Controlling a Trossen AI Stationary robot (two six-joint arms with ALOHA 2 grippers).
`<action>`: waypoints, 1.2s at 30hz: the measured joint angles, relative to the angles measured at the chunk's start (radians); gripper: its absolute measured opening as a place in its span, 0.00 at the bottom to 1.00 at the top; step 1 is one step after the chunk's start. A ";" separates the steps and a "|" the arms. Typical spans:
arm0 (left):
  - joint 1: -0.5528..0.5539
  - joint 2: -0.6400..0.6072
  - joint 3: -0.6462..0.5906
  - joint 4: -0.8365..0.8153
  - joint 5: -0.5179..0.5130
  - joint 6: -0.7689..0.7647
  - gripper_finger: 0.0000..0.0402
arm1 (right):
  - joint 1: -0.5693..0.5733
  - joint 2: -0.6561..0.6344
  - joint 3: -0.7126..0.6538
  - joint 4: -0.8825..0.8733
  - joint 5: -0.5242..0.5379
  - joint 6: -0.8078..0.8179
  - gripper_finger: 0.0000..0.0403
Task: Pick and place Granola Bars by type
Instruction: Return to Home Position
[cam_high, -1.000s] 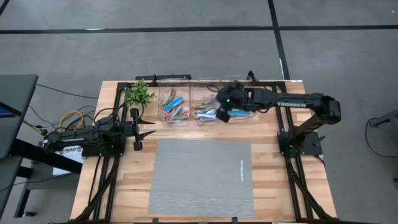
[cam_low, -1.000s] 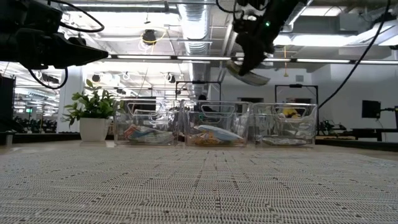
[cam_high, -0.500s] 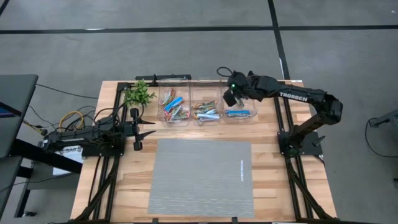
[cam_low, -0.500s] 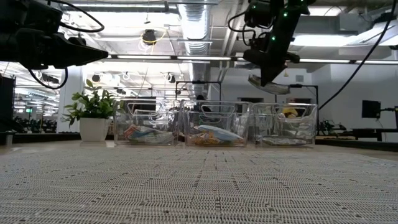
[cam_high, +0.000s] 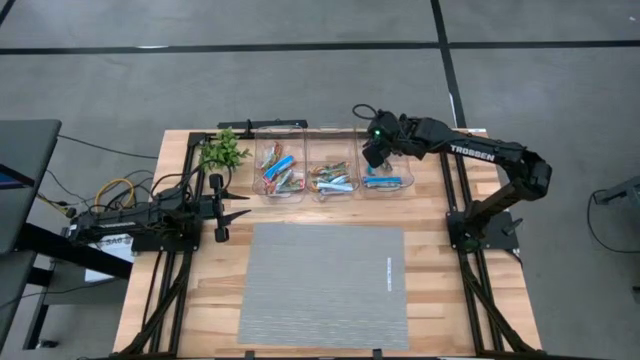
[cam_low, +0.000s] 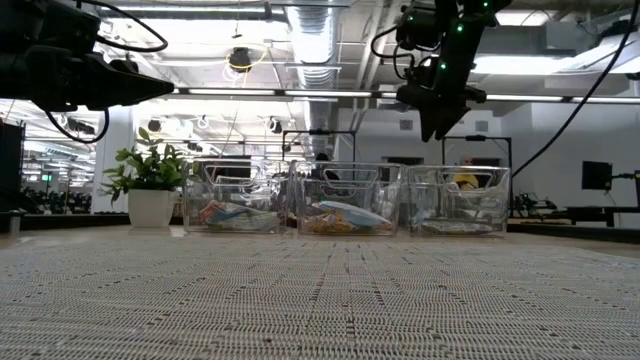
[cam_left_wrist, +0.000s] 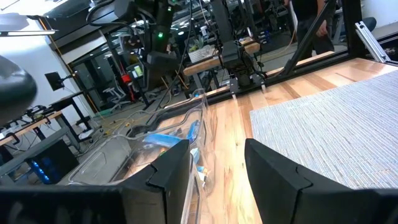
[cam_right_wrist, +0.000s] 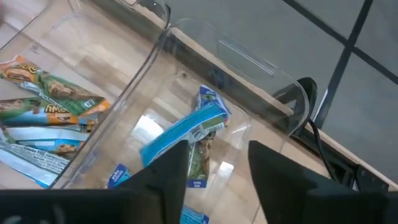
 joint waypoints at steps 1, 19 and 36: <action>0.000 0.000 0.000 0.000 0.000 0.000 0.37 | 0.000 0.000 0.000 0.000 0.000 0.000 0.41; 0.000 0.000 0.000 0.000 0.000 0.000 0.37 | 0.353 -0.453 -0.368 0.332 -0.524 -0.236 0.56; 0.000 0.000 0.000 0.000 0.000 0.000 0.37 | 0.664 -1.034 -0.968 0.690 -0.479 0.140 0.55</action>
